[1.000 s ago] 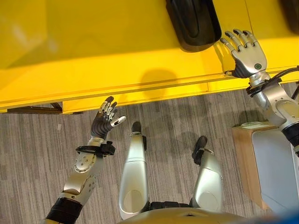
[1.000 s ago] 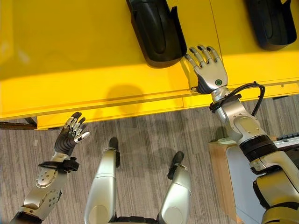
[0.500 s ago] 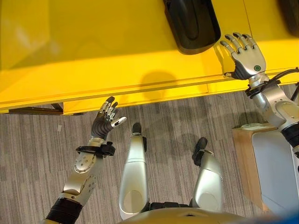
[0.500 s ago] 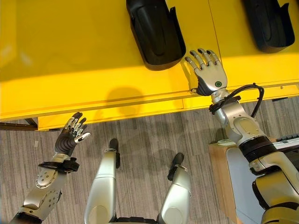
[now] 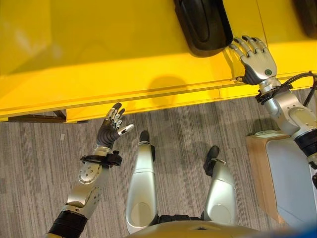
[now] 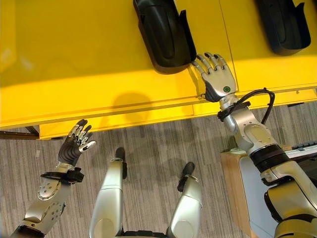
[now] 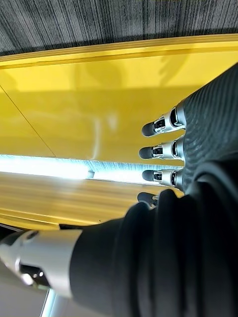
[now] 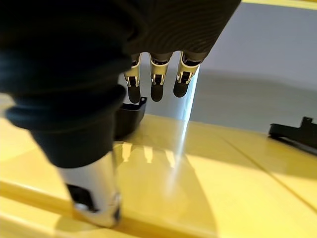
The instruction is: Move parts from the plastic box to the shelf.
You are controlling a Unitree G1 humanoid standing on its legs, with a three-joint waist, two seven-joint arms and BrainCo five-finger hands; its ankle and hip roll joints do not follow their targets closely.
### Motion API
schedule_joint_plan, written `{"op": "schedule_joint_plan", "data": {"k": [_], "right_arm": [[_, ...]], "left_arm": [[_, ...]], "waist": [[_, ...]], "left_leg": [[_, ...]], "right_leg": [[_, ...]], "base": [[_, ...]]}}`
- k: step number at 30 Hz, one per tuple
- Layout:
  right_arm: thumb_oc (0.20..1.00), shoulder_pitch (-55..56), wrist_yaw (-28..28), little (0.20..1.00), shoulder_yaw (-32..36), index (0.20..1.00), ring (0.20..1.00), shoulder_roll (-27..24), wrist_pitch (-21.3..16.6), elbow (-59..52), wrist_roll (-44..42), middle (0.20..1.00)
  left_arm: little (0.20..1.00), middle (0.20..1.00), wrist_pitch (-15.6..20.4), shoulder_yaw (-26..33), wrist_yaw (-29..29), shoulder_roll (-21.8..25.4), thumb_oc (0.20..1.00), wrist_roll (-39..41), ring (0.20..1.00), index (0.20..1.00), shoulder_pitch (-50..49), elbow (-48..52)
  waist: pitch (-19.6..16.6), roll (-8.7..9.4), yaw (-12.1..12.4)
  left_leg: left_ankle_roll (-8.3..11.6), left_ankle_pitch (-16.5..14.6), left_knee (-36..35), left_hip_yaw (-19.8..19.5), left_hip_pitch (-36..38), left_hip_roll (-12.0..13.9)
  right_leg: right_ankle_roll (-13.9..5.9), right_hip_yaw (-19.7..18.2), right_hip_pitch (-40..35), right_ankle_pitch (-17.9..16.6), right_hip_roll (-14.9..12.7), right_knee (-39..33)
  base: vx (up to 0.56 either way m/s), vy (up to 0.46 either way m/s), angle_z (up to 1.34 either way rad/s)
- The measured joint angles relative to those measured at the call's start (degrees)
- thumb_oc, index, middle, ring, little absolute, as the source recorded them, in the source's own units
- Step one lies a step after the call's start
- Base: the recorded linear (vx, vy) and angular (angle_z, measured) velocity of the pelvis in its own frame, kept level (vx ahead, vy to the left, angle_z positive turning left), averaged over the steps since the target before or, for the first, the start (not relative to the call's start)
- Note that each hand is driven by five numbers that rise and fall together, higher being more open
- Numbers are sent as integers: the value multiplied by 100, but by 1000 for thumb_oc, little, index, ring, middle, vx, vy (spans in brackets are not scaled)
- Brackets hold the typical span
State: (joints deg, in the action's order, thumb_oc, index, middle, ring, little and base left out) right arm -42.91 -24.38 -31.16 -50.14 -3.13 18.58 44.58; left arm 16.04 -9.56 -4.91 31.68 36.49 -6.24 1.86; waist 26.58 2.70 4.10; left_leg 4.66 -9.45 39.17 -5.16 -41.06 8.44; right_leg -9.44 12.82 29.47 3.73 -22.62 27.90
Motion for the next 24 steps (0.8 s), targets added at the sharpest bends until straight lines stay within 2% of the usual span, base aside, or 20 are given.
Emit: {"op": "schedule_joint_plan", "data": {"k": [14,24], "right_arm": [[1000,57,369,1000,-104,1000,1000,-5,-23,-376,3,1000],[1000,165,359,1000,59,1000,1000,15,-92,-415,-32,1000]], "left_arm": [[1000,1000,0,-1,-12,-5,1000,-9,1000,1000,-3,-2],[1000,1000,1,7,-25,-6,1000,-12,1000,1000,-5,-4]], "waist": [[-1,6,0],[9,23,21]], "left_leg": [[3,0,-13,-5,0,0],[2,-1,-12,-17,-7,-1]], "right_leg": [[-2,4,-1,2,6,-2],[-1,23,-14,4,8,-9]], "base": [[0,0,0],[0,0,0]]}}
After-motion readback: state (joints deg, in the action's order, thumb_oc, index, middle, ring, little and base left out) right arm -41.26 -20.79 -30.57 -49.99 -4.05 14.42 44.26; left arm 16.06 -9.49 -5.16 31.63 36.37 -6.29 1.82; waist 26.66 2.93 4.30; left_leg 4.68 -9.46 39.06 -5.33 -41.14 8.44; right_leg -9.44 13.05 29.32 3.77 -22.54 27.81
